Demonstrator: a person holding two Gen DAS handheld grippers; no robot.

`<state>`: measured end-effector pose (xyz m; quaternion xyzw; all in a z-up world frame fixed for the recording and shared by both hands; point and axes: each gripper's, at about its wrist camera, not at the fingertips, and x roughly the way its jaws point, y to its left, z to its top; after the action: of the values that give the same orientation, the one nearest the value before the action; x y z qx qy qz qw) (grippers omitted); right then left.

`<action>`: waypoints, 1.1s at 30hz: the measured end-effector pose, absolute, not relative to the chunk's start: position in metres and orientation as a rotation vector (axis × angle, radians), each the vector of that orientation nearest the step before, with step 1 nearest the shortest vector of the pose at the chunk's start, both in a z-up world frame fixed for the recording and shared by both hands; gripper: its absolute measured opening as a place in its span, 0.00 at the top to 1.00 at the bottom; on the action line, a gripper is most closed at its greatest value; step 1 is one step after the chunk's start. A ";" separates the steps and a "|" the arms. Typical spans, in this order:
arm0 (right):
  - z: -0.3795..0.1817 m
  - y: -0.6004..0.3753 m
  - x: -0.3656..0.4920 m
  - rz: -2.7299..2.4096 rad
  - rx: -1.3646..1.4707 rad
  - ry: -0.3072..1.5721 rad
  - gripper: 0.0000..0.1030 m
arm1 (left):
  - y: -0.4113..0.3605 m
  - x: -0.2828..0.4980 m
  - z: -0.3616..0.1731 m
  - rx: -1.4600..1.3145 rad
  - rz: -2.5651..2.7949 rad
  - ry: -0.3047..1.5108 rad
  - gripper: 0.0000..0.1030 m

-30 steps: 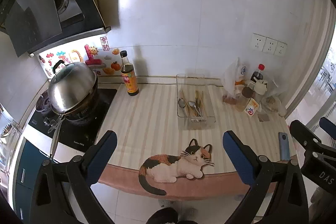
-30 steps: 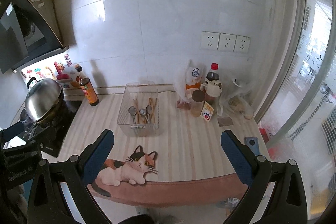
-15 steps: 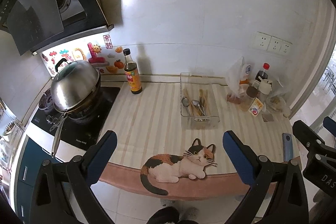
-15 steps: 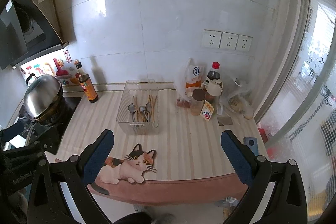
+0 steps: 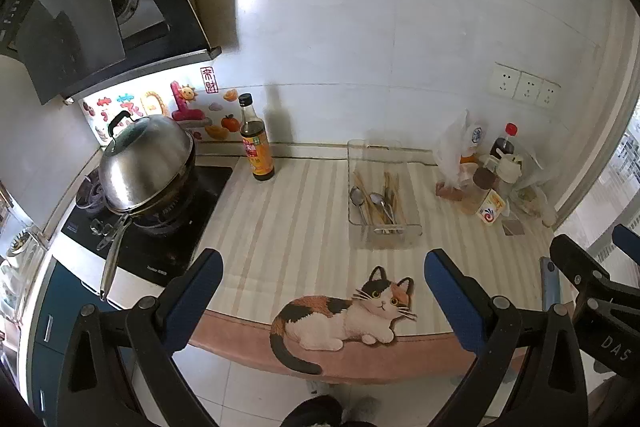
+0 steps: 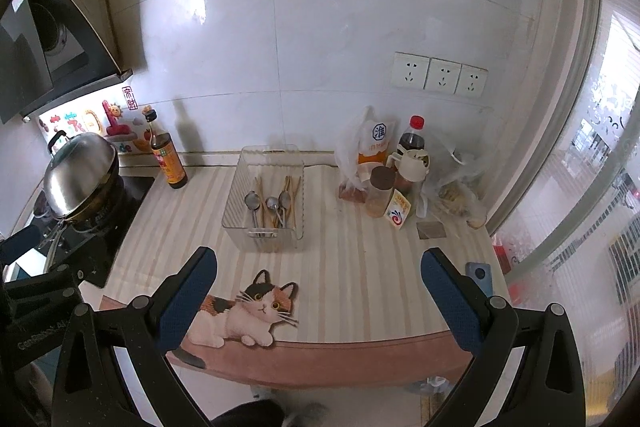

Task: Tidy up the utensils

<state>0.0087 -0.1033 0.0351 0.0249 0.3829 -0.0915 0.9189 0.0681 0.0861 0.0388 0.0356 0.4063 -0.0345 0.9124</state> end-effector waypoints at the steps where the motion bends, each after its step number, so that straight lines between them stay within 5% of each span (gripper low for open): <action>1: 0.035 -0.103 0.010 -0.185 0.050 0.788 0.00 | 0.087 0.068 0.039 0.072 -0.069 0.835 0.00; 33: 0.030 -0.118 0.027 -0.201 0.035 0.800 0.00 | 0.082 0.089 0.032 0.086 -0.066 0.847 0.00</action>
<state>0.0267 -0.1182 0.0298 0.0168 0.3888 -0.0974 0.9160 0.0889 0.0819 0.0318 0.0415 0.4109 -0.0319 0.9102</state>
